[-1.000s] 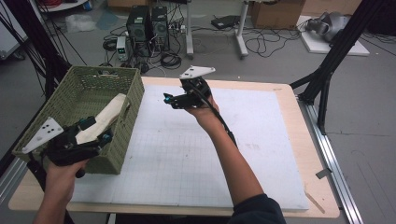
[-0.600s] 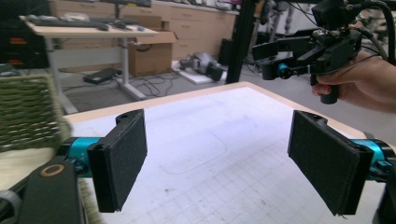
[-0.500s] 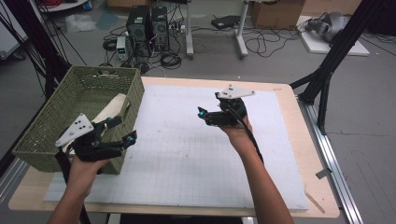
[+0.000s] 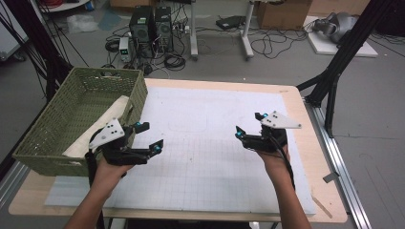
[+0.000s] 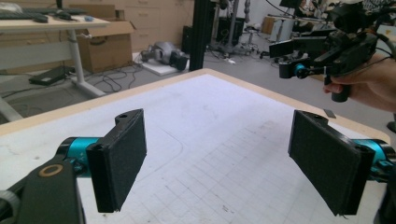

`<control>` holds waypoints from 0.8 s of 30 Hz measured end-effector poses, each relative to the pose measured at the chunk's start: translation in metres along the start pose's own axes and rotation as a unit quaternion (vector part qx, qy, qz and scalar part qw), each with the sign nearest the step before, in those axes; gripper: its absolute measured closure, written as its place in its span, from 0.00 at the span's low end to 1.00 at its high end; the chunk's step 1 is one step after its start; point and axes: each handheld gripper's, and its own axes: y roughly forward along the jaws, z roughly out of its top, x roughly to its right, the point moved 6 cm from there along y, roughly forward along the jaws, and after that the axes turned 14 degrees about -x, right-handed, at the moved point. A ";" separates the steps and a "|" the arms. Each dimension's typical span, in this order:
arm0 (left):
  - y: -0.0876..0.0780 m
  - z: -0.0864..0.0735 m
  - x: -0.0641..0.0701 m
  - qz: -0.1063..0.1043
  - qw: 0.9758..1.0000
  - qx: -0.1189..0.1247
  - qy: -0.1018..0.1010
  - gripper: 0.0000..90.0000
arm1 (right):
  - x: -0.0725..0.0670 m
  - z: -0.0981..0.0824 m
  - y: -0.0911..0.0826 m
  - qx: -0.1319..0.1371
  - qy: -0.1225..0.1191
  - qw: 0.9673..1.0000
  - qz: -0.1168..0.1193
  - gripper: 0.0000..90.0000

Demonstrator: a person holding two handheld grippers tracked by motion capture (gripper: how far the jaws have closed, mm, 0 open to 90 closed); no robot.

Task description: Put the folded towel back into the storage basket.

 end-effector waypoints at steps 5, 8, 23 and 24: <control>0.015 -0.009 0.005 -0.008 1.000 -0.015 -0.002 0.21 | 0.005 -0.021 -0.012 0.002 0.008 1.000 -0.025 0.19; 0.021 -0.016 0.005 -0.007 1.000 -0.019 0.000 0.21 | 0.005 -0.043 -0.017 -0.004 0.019 0.999 -0.035 0.19; 0.053 -0.050 0.014 -0.022 0.999 -0.031 0.010 0.21 | 0.014 -0.100 -0.019 -0.028 0.050 0.998 -0.041 0.19; 0.055 -0.053 0.014 -0.021 0.999 -0.035 0.011 0.21 | 0.014 -0.101 -0.019 -0.027 0.050 0.997 -0.042 0.19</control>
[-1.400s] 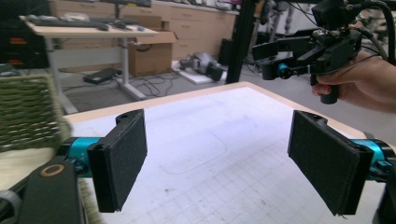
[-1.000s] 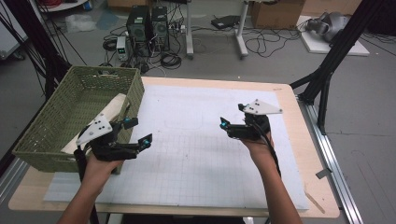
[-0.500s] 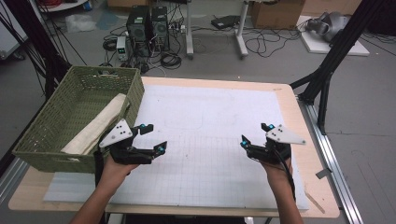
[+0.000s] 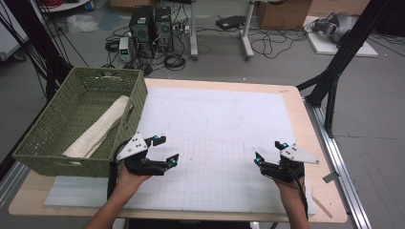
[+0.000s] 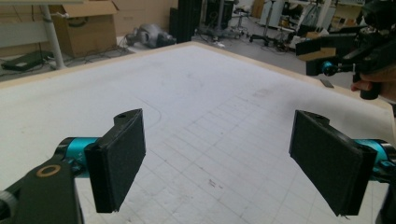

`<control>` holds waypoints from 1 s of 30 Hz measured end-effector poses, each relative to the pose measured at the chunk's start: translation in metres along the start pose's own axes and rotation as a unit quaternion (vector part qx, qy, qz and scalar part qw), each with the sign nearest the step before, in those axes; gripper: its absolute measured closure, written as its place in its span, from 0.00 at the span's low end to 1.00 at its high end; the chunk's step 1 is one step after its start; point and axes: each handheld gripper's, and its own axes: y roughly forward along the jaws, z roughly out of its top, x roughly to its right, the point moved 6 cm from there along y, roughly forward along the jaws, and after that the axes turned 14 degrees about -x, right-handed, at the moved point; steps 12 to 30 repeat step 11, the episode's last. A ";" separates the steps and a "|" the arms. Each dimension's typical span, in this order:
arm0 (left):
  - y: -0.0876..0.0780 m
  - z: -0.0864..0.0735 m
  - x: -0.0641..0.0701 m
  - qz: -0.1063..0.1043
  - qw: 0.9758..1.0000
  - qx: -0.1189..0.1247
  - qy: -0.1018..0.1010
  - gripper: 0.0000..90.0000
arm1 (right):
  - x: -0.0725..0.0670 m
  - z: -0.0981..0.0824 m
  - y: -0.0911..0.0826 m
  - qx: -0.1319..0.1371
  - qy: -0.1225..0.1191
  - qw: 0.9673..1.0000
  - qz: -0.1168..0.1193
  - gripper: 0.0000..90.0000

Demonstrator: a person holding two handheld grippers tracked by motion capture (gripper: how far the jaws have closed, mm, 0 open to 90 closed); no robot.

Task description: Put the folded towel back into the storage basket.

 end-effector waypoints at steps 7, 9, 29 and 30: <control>0.006 -0.011 -0.003 -0.001 1.000 -0.016 -0.010 0.21 | 0.004 -0.007 0.002 -0.010 0.006 1.000 -0.006 0.19; 0.006 -0.011 -0.005 0.002 1.000 -0.016 -0.012 0.21 | 0.004 -0.007 0.001 -0.010 0.007 1.000 -0.005 0.19; 0.006 -0.012 -0.006 0.003 1.000 -0.017 -0.014 0.21 | 0.004 -0.008 0.001 -0.012 0.008 1.000 -0.005 0.19; 0.006 -0.012 -0.006 0.003 1.000 -0.017 -0.014 0.21 | 0.004 -0.008 0.001 -0.012 0.008 1.000 -0.005 0.19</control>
